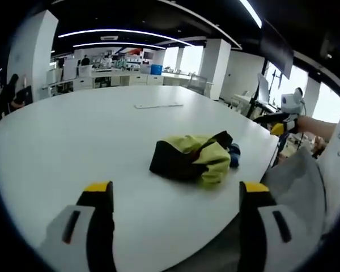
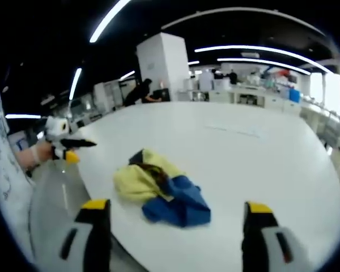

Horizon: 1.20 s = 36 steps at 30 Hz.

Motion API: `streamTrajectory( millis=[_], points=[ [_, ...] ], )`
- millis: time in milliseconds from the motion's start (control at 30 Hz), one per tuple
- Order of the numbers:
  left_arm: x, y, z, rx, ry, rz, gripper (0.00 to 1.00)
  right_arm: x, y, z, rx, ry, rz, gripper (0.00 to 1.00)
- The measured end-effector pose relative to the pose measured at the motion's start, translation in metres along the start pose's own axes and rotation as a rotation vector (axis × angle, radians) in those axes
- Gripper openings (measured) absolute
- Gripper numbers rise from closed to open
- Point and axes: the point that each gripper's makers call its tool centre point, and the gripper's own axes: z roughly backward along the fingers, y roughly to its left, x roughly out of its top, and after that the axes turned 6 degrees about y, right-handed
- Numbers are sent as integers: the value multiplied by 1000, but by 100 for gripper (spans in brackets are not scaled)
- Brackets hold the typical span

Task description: Fold the garment on the visible template until the final outline fits inside the template.

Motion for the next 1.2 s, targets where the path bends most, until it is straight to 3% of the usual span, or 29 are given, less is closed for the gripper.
streamTrajectory(
  millis=[400,1200],
  points=[
    [3,11,4,27,-45,25,89,8,3,-3,19,30,45,98],
    [-3,12,18,67,-36,38,88,0,14,-16,68,25,36,97]
  ],
)
